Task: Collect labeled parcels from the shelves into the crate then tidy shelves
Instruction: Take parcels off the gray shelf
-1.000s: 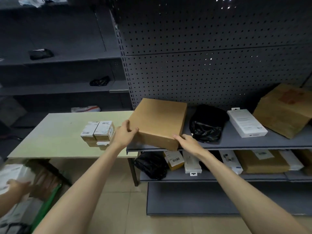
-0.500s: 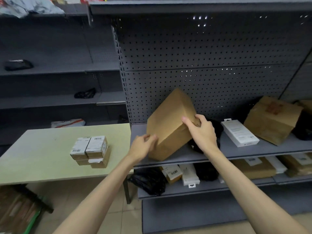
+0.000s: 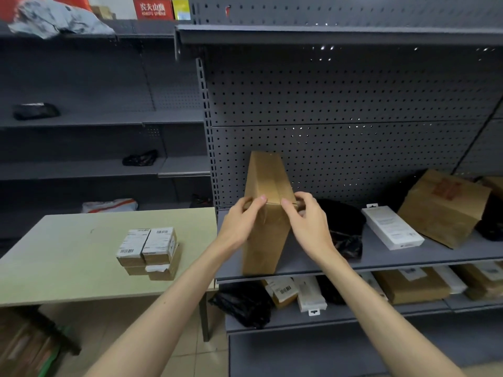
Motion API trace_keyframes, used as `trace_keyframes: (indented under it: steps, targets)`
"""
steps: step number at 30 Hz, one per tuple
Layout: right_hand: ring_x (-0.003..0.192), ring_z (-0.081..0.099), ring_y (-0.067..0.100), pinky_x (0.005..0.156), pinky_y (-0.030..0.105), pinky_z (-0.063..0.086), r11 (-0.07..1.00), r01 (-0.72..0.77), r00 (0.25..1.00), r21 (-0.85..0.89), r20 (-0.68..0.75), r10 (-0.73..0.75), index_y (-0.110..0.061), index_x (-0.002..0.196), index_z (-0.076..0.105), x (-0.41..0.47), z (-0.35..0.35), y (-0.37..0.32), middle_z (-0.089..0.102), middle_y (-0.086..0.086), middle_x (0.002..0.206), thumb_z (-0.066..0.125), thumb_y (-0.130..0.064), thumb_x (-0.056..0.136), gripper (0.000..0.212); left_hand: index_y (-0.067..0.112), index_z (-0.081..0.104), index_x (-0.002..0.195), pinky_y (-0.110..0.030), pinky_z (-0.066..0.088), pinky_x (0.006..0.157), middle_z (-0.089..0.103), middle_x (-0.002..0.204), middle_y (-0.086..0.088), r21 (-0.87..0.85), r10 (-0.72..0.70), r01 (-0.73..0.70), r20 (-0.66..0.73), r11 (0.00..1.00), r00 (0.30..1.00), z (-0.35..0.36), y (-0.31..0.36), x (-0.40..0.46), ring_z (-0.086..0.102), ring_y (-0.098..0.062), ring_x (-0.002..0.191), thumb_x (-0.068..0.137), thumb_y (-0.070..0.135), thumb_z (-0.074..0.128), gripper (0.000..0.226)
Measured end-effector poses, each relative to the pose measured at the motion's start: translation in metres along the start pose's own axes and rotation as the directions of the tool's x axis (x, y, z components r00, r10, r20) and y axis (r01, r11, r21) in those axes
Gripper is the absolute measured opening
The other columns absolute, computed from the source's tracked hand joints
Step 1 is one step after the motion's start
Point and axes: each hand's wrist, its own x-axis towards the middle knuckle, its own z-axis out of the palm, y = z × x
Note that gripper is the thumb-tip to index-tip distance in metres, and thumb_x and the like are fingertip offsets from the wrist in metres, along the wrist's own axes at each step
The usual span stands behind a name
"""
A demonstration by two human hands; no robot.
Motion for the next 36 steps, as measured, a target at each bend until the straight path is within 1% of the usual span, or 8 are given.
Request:
trace_keyframes:
  steps: [3, 7, 11, 17, 23, 27, 30, 36]
  targets:
    - [0.099, 0.057, 0.003, 0.081, 0.022, 0.044, 0.994, -0.041, 0.997, 0.104, 0.073, 0.033, -0.022, 0.129, 0.055, 0.001, 0.002, 0.001, 0.06, -0.008, 0.116, 0.048, -0.057, 0.095, 0.049, 0.042, 0.031, 0.154, -0.052, 0.038, 0.113, 0.035, 0.159, 0.011, -0.046, 0.075, -0.078, -0.064, 0.996, 0.995, -0.01, -0.003, -0.002, 0.037, -0.018, 0.143, 0.099, 0.056, 0.045, 0.058]
    - [0.102, 0.061, 0.013, 0.093, 0.04, 0.045, 0.978, -0.18, 0.978, 0.107, 0.125, 0.166, -0.028, 0.114, 0.063, 0.007, 0.012, 0.027, 0.065, -0.011, 0.105, 0.037, -0.069, 0.09, 0.055, 0.065, 0.027, 0.144, -0.05, 0.051, 0.101, 0.031, 0.159, 0.02, -0.116, 0.09, -0.097, -0.068, 0.988, 0.994, -0.032, -0.009, -0.005, 0.04, -0.021, 0.142, 0.103, 0.049, 0.03, 0.044]
    - [0.105, 0.058, 0.02, 0.087, 0.033, 0.045, 0.955, -0.297, 0.945, -0.017, 0.137, 0.296, -0.014, 0.12, 0.063, 0.01, 0.027, 0.065, 0.066, 0.003, 0.112, 0.048, -0.048, 0.097, 0.043, 0.049, 0.033, 0.15, -0.028, 0.06, 0.07, 0.047, 0.147, 0.007, -0.173, 0.043, -0.062, -0.112, 0.983, 0.993, -0.047, -0.017, -0.013, 0.058, -0.022, 0.123, 0.111, 0.036, 0.021, 0.043]
    - [0.112, 0.061, 0.026, 0.095, 0.035, 0.047, 0.83, -0.552, 0.813, 0.079, 0.272, 0.515, -0.002, 0.13, 0.056, 0.009, 0.046, 0.113, 0.064, 0.011, 0.121, 0.054, -0.042, 0.097, 0.052, 0.044, 0.045, 0.143, -0.05, 0.06, 0.086, 0.054, 0.139, -0.001, -0.318, -0.059, -0.007, -0.196, 0.948, 0.979, -0.073, -0.038, -0.011, 0.063, -0.029, 0.115, 0.11, 0.035, 0.027, 0.039]
    - [0.076, 0.063, 0.019, 0.062, 0.026, 0.044, 0.753, -0.557, 0.829, 0.351, 0.284, 0.481, -0.003, 0.113, 0.064, 0.003, 0.048, 0.11, 0.069, 0.002, 0.089, 0.05, -0.027, 0.102, 0.03, 0.033, 0.051, 0.142, -0.057, 0.058, 0.087, 0.06, 0.134, -0.005, -0.54, -0.225, 0.08, -0.207, 0.838, 0.952, -0.077, -0.07, -0.012, 0.066, -0.034, 0.114, 0.107, 0.022, 0.034, 0.041]
    - [0.073, 0.06, 0.013, 0.066, 0.028, 0.043, 0.841, -0.475, 0.875, 0.26, 0.244, 0.419, -0.008, 0.096, 0.072, 0.001, 0.037, 0.113, 0.071, 0.0, 0.084, 0.052, -0.039, 0.099, 0.037, 0.034, 0.064, 0.131, -0.047, 0.06, 0.083, 0.048, 0.148, -0.004, -0.411, -0.298, 0.176, -0.255, 0.895, 0.92, -0.074, -0.095, -0.006, 0.058, -0.023, 0.124, 0.093, 0.057, 0.048, 0.048]
    - [0.094, 0.06, 0.013, 0.075, 0.028, 0.042, 0.915, -0.383, 0.913, 0.13, 0.201, 0.354, -0.014, 0.106, 0.07, -0.001, 0.025, 0.123, 0.069, -0.002, 0.1, 0.054, -0.049, 0.096, 0.039, 0.033, 0.063, 0.134, -0.048, 0.039, 0.113, 0.054, 0.145, 0.003, -0.21, -0.308, 0.264, -0.217, 0.941, 0.926, -0.067, -0.098, -0.009, 0.049, -0.018, 0.133, 0.079, 0.089, 0.037, 0.082]
    - [0.102, 0.055, 0.016, 0.08, 0.027, 0.04, 0.94, -0.337, 0.936, 0.053, 0.13, 0.328, -0.007, 0.122, 0.056, 0.001, 0.015, 0.137, 0.059, 0.007, 0.116, 0.058, -0.043, 0.095, 0.045, 0.014, 0.058, 0.139, -0.034, 0.034, 0.11, 0.056, 0.13, 0.005, 0.042, -0.309, 0.313, -0.074, 0.949, 0.948, -0.039, -0.089, -0.02, 0.05, -0.015, 0.117, 0.096, 0.063, 0.048, 0.066]
